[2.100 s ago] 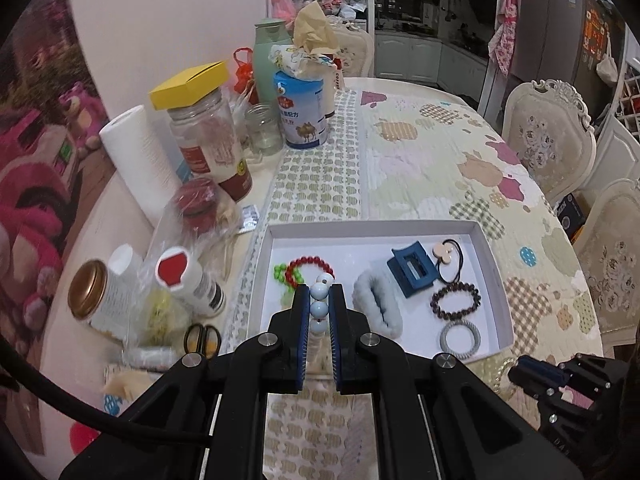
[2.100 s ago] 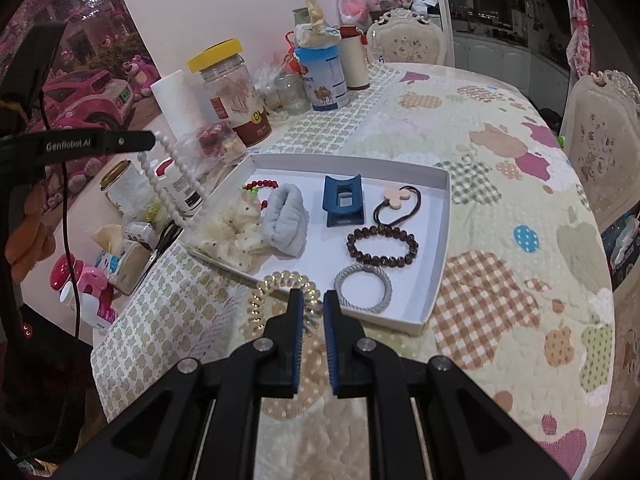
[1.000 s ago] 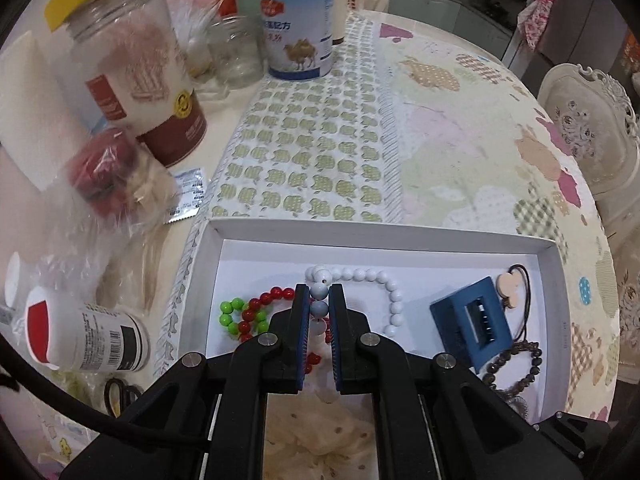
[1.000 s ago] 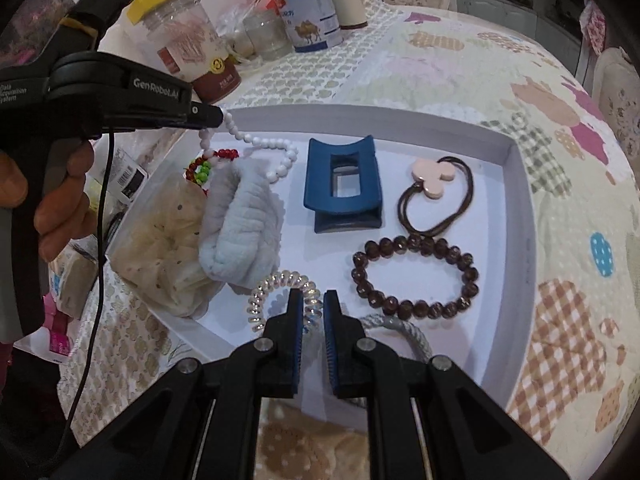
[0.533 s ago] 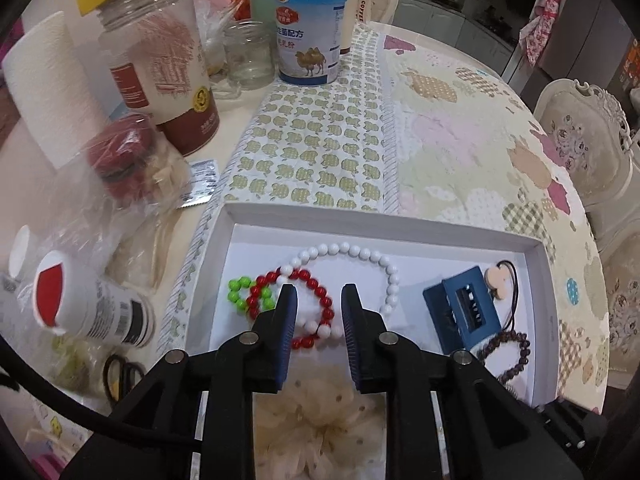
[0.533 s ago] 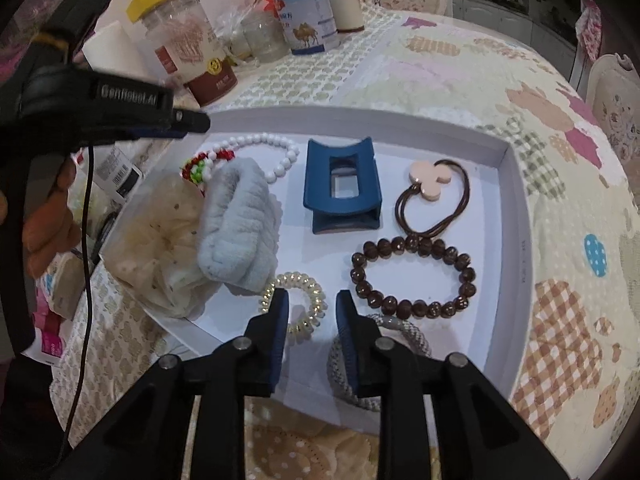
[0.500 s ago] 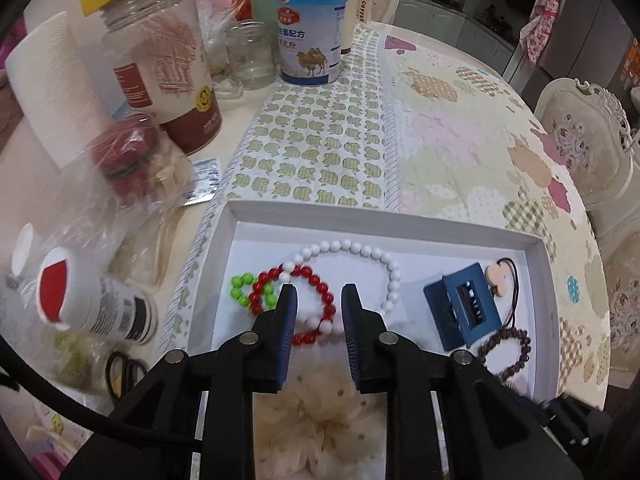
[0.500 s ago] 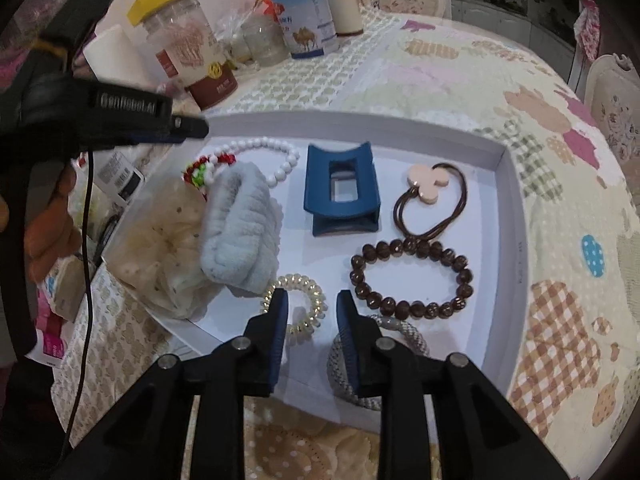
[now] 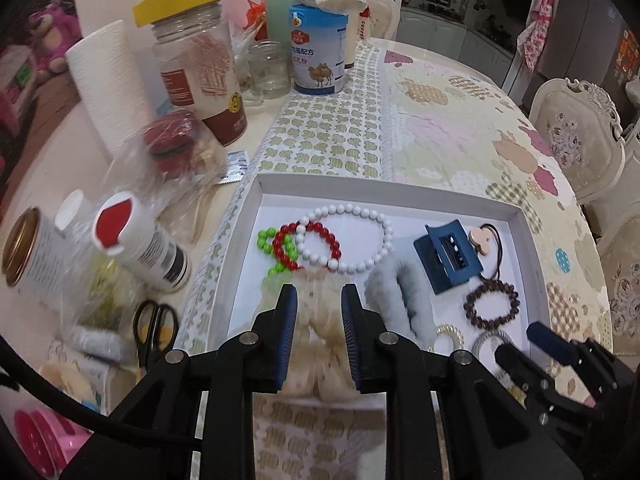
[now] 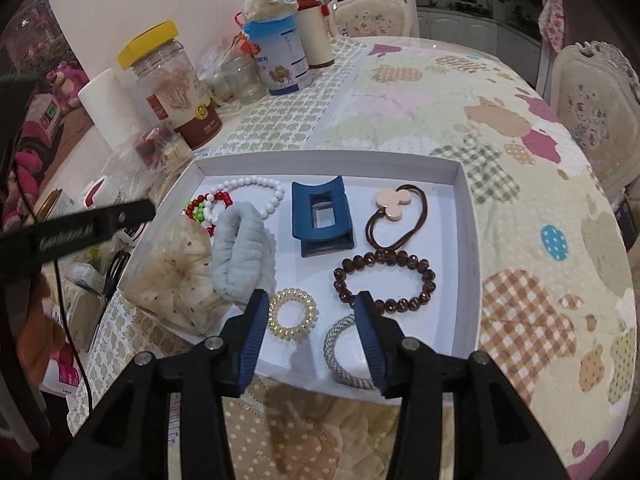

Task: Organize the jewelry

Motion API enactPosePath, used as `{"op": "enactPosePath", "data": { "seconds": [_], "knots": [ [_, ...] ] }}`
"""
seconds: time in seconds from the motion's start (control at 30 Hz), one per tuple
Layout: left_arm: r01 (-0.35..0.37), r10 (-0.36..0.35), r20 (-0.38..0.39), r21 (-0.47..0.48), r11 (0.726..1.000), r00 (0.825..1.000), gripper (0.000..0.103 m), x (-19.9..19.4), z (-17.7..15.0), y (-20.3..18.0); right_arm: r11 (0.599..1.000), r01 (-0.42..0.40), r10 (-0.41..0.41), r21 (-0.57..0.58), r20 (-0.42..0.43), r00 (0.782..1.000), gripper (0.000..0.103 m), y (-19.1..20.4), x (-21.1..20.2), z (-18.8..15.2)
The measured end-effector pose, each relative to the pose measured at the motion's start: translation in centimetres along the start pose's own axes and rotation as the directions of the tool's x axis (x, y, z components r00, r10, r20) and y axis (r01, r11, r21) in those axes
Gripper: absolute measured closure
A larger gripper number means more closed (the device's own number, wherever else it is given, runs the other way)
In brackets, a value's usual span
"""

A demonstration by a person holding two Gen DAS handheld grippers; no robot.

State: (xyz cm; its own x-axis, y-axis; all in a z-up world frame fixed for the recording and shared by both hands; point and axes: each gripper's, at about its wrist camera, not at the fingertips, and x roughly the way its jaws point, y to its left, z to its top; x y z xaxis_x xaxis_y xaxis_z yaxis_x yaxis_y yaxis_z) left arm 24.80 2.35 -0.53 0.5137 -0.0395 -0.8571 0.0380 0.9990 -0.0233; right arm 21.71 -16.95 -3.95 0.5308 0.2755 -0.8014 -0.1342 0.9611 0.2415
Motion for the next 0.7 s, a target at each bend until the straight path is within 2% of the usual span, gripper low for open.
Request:
{"op": "enactPosePath", "data": {
  "seconds": [0.17, 0.7],
  "knots": [
    [-0.005, 0.005, 0.006, -0.007, 1.000, 1.000, 0.082, -1.3, -1.7, 0.0, 1.000, 0.027, -0.027, 0.012, 0.030, 0.999, 0.047, 0.4, -1.5, -0.4],
    [-0.031, 0.030, 0.064, 0.006, 1.000, 0.997, 0.082, -6.3, -6.6, -0.7, 0.997, 0.052, -0.056, 0.048, 0.072, 0.996, 0.042, 1.3, -5.6, -2.7]
  ]
}}
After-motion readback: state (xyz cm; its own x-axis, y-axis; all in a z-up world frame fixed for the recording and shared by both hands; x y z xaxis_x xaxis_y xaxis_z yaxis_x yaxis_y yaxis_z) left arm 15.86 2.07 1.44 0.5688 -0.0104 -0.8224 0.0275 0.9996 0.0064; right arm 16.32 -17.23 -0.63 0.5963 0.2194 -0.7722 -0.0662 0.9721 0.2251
